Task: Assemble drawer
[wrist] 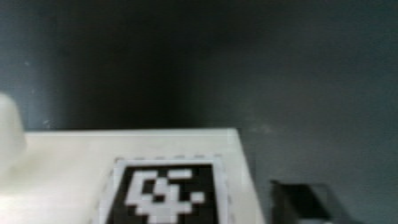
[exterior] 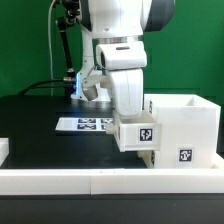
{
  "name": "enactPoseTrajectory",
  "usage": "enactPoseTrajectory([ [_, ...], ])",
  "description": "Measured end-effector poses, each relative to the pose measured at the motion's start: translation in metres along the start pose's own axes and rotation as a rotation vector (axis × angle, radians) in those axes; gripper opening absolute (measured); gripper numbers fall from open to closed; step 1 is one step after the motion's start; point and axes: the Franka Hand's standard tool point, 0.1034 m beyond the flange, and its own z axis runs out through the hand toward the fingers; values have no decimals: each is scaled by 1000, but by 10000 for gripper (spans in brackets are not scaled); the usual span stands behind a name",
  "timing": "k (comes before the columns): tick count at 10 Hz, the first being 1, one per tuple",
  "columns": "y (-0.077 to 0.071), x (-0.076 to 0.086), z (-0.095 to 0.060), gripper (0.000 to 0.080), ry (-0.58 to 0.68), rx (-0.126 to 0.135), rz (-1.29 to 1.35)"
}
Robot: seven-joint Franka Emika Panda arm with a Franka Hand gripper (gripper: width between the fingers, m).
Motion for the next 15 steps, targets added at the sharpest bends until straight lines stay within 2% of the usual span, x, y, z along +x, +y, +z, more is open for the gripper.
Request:
enactPoseTrajectory([
  [1,2,5,-1,433,1,-6,-9],
  [2,2,7,-1,569,1,-6,-13],
  [3,2,8,-4,569,-1,-3,-12],
  [4,3,10,-12,633,-8,-5,-16],
  [7,11,0,-44,649,-38,8,-15],
  [10,27,-30,-68,649,-51,30,-15],
  [12,31,-44,-65,649,-48,34,-22],
  [15,29,-44,-59,649,-42,43,-38],
])
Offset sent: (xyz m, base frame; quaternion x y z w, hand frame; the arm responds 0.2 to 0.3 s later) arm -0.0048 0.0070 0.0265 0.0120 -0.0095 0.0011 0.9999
